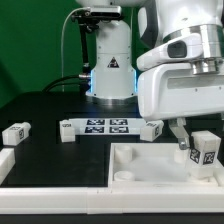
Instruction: Assemble one leg
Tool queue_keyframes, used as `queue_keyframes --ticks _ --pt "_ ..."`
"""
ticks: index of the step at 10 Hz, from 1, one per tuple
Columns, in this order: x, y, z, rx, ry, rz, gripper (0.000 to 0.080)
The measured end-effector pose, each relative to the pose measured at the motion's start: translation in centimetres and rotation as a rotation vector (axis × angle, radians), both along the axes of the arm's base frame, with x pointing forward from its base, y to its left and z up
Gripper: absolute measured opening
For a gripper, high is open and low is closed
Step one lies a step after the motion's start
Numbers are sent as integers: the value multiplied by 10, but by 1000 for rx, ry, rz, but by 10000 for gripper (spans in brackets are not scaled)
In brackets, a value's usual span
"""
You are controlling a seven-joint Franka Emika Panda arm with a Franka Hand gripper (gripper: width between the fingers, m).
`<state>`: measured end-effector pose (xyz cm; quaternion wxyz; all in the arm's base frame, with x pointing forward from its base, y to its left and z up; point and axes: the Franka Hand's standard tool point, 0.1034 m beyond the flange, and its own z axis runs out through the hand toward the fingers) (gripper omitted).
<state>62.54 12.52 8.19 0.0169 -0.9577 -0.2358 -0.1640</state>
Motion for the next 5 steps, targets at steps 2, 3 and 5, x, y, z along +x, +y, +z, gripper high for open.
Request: queue_keyframes --ticks 2,3,5 --pt "-4 0 -3 -39 226 -5 649" --pt "-5 1 -3 -55 323 -8 649" --pt "-8 2 -3 -82 445 -1 649"
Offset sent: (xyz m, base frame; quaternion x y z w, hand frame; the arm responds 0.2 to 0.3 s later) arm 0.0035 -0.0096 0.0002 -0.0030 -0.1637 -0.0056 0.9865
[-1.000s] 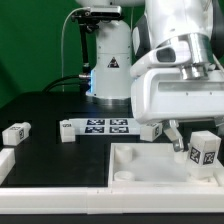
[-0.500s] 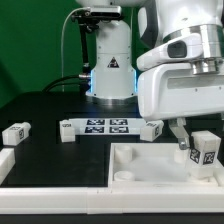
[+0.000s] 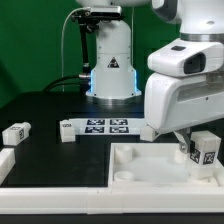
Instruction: Assemble one leg
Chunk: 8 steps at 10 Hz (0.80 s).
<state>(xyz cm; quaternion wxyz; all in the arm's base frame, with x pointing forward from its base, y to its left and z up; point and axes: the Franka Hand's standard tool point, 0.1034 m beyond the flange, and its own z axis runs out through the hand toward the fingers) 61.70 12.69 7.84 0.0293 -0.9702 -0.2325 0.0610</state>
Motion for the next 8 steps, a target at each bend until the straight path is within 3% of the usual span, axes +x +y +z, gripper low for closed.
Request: queue_keyframes --ticks 2,3,4,5,6,8 --pt "5 -3 -2 8 -43 -2 649" --pt "5 -3 -3 8 -43 -1 532" --pt "5 -3 -3 9 -43 -1 365" --pt "5 -3 -3 8 -43 -1 365" --pt "5 -3 -4 8 -43 -1 294" --pt "5 -3 -4 8 -42 -5 294"
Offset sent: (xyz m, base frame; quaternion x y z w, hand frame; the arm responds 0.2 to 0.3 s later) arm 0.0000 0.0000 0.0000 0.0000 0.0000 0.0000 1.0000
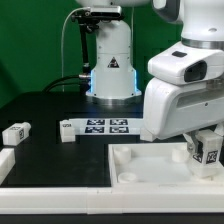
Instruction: Assemble one leg
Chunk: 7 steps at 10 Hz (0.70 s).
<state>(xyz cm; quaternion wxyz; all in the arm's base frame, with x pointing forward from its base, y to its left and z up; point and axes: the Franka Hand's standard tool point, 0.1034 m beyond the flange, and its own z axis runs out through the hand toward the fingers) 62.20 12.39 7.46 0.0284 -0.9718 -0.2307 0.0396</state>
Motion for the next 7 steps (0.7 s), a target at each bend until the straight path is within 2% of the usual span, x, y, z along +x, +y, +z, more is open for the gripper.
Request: queue_keyframes --ticks 2,7 --pt "0 0 0 -3 -2 -58 294" --pt "-1 2 -2 -61 -32 -794 294"
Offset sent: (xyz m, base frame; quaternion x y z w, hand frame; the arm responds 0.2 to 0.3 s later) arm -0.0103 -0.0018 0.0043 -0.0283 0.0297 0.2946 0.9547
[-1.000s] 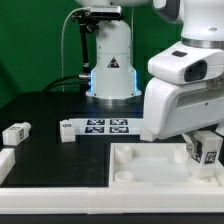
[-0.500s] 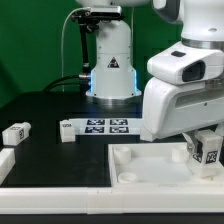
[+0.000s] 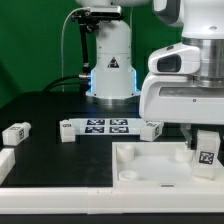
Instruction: Assemble one leg
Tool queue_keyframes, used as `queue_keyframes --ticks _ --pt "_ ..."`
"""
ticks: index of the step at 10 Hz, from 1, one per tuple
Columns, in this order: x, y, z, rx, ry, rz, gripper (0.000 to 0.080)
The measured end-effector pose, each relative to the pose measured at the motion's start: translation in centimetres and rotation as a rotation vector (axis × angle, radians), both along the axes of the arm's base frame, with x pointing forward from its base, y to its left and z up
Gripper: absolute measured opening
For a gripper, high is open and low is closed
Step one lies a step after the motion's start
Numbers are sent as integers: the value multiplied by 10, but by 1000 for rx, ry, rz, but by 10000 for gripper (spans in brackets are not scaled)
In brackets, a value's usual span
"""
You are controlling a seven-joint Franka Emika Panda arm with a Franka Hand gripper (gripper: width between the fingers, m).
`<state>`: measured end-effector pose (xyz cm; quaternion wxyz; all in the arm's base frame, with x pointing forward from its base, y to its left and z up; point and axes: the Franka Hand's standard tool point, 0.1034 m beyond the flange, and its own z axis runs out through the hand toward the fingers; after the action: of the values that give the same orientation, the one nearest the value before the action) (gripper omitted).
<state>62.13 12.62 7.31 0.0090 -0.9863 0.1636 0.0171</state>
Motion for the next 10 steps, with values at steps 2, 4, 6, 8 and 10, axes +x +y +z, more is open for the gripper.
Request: queue_keyframes --ticks 2,4,6,8,10 --pt "0 1 0 -24 -1 -230 294" --pt "-1 3 -1 -43 -4 -478 294" --pt "0 3 -1 -38 -1 -512 294" --pt "0 3 -1 -35 -1 -463 454" --pt "1 -3 0 -20 -2 -246 601"
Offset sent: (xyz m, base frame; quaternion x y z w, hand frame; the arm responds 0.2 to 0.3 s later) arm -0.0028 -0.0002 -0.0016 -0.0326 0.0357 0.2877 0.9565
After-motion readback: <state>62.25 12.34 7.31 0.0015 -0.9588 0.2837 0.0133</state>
